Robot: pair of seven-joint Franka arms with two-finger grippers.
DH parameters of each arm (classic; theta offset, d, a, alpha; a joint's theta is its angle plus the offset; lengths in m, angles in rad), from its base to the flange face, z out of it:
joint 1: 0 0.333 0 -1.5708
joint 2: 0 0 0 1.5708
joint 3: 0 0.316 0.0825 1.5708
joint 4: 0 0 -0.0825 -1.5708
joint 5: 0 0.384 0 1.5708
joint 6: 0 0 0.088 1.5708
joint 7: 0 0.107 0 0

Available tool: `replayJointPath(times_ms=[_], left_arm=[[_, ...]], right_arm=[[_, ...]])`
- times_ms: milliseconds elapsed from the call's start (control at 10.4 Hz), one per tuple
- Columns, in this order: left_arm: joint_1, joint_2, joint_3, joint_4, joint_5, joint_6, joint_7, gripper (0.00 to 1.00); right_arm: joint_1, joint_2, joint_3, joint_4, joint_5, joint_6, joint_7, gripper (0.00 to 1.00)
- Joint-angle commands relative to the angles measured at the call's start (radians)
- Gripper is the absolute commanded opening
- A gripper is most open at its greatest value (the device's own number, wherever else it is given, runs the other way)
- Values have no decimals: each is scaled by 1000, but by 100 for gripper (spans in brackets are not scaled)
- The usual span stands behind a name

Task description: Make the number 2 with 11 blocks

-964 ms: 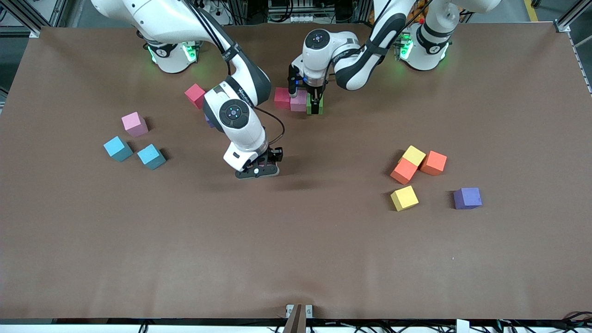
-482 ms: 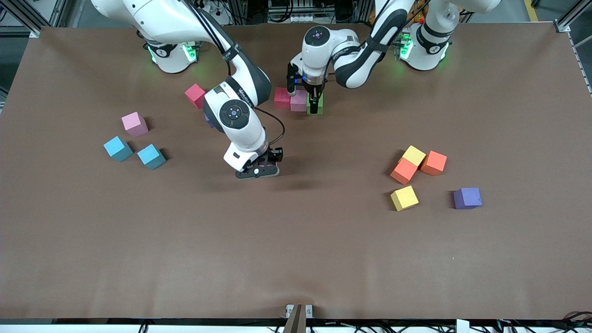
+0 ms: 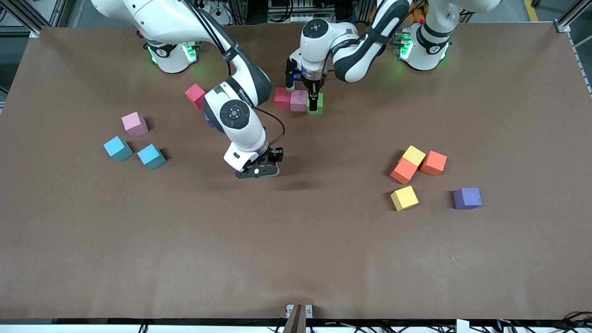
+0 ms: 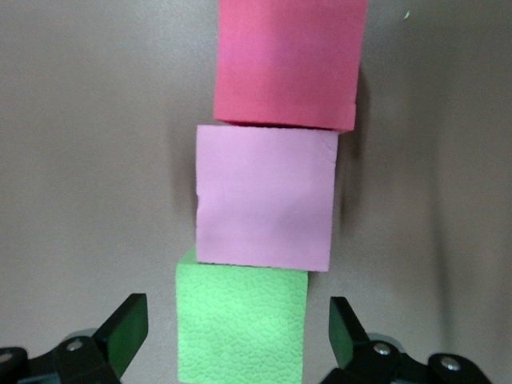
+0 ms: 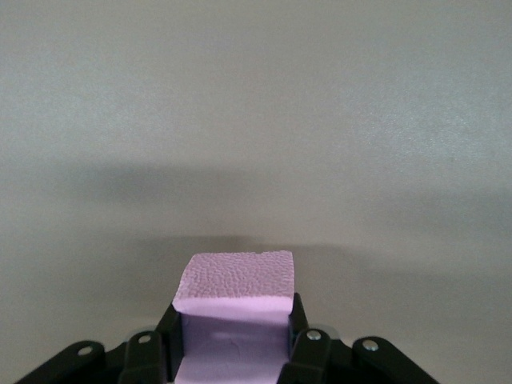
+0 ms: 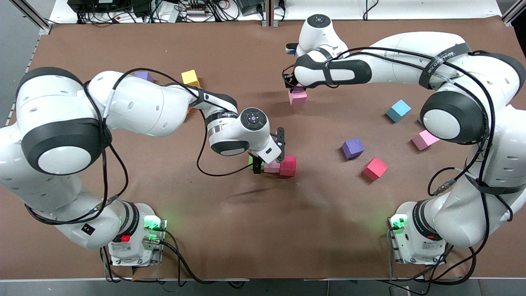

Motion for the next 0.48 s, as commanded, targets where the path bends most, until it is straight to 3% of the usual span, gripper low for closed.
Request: replayJointPath(times_ms=[0, 386], left_arm=[[12, -66, -12, -29, 7, -19, -8, 100], [29, -123, -16, -29, -48, -74, -3, 100]], right_arm=[[12, 13, -3, 28, 9, -15, 26, 34], [12, 13, -3, 34, 9, -15, 28, 35]])
